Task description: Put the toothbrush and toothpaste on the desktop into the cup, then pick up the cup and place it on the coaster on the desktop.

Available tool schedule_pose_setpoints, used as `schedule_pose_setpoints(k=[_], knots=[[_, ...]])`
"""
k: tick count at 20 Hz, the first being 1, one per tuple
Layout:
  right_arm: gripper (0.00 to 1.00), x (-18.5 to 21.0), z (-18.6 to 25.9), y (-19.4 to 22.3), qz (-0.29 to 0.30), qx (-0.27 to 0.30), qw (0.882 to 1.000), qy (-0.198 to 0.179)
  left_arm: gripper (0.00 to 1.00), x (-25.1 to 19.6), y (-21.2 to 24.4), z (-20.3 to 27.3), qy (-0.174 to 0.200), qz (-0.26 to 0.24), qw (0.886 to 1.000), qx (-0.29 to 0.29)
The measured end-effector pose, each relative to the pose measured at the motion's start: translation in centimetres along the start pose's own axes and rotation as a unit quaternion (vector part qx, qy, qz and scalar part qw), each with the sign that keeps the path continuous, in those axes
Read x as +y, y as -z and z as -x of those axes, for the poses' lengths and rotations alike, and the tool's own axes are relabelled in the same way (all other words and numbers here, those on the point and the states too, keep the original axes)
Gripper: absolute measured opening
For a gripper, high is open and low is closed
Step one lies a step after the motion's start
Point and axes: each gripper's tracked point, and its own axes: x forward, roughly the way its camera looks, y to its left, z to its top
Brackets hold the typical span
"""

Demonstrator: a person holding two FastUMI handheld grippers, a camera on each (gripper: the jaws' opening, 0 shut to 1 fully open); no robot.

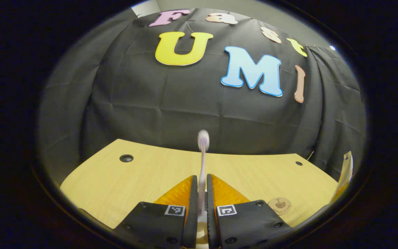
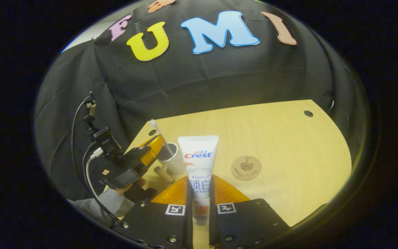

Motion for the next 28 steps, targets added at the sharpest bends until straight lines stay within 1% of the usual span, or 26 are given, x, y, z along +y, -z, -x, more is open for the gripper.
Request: schedule_pose_setpoints(k=[1, 2, 4, 5, 6, 7, 8, 13, 16, 17, 18, 20, 21, 22, 28], knots=[[0.19, 0.4, -0.2, -0.2, 0.000, 0.000, 1.000, -0.003, 0.28, 0.0, 0.3, 0.1, -0.001, 0.000, 1.000, 0.008], [0.19, 0.5, -0.3, -0.4, 0.002, 0.000, 1.000, -0.007, 0.31, -0.3, 0.5, 0.3, 0.006, 0.003, 1.000, 0.014], [0.19, 0.9, -0.7, -0.7, 0.009, -0.002, 1.000, -0.013, 0.64, -0.3, 0.6, 0.9, 0.004, 0.005, 1.000, 0.016], [0.18, 1.2, -0.9, -1.1, 0.014, -0.004, 1.000, -0.017, 0.79, -0.1, 0.5, 1.1, -0.002, 0.006, 1.000, 0.014], [0.18, 1.5, -1.2, -1.4, 0.019, -0.008, 1.000, -0.021, 0.86, 0.0, 0.2, 1.5, -0.005, 0.007, 1.000, 0.011], [0.19, 1.7, -1.4, -1.9, 0.023, -0.012, 0.999, -0.024, 0.80, 0.0, -0.1, 1.9, -0.008, 0.008, 1.000, 0.008], [0.18, 2.1, -1.8, -2.5, 0.027, -0.019, 0.999, -0.028, 0.86, 0.1, -0.4, 2.5, -0.012, 0.008, 1.000, 0.005], [0.19, 4.0, -4.2, -5.5, 0.042, -0.052, 0.997, -0.049, 0.86, 1.3, -2.1, 5.7, -0.037, 0.001, 0.999, -0.003], [0.19, 5.6, -5.8, -7.0, 0.055, -0.077, 0.993, -0.068, 0.86, 2.3, -2.3, 8.1, -0.056, 0.005, 0.998, -0.002], [0.22, 6.2, -6.3, -7.4, 0.061, -0.087, 0.992, -0.074, 0.86, 2.8, -2.3, 8.9, -0.063, 0.007, 0.998, 0.000], [0.18, 6.9, -6.9, -7.8, 0.069, -0.098, 0.989, -0.081, 0.86, 3.2, -2.2, 9.7, -0.070, 0.009, 0.998, 0.003], [0.19, 8.3, -7.8, -8.5, 0.090, -0.121, 0.984, -0.095, 0.86, 4.0, -2.0, 11.4, -0.080, 0.016, 0.997, 0.007], [0.14, 9.0, -8.2, -9.0, 0.101, -0.133, 0.981, -0.099, 0.85, 4.4, -1.9, 12.1, -0.086, 0.021, 0.996, 0.008], [0.18, 9.8, -8.7, -9.3, 0.112, -0.146, 0.977, -0.105, 0.85, 4.7, -1.9, 12.8, -0.091, 0.024, 0.996, 0.008], [0.18, 13.7, -11.0, -10.3, 0.170, -0.206, 0.954, -0.139, 0.85, 6.7, -1.0, 16.0, -0.116, 0.046, 0.992, 0.014]])
